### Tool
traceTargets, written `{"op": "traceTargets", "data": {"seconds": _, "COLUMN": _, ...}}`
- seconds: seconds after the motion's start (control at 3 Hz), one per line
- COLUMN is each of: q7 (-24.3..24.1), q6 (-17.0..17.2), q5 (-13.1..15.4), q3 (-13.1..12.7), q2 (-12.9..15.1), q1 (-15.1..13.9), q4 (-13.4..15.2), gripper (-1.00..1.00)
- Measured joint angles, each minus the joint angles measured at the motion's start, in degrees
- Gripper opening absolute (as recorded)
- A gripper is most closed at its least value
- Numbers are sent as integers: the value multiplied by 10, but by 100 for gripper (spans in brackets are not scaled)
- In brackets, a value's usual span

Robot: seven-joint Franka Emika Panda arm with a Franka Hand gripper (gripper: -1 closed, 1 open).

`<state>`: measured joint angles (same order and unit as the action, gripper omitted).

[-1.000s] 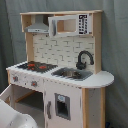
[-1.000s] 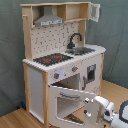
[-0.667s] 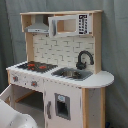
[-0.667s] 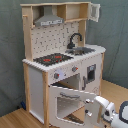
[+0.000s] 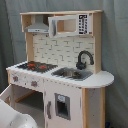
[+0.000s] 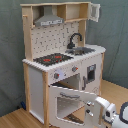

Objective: Play with the kitchen

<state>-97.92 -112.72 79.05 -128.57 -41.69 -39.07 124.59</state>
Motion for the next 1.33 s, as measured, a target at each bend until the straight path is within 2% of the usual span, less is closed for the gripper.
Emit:
{"op": "traceTargets", "data": {"seconds": 0.67, "q7": -15, "q6": -19, "q5": -95, "q3": -2, "q2": 1, "q1": -12, "q4": 66, "gripper": -100}}
{"op": "traceTargets", "data": {"seconds": 1.0, "q7": -23, "q6": -43, "q5": -95, "q3": 34, "q2": 2, "q1": -16, "q4": 103, "gripper": -100}}
{"op": "traceTargets", "data": {"seconds": 1.33, "q7": -15, "q6": -83, "q5": -85, "q3": 55, "q2": 0, "q1": -53, "q4": 103, "gripper": -100}}
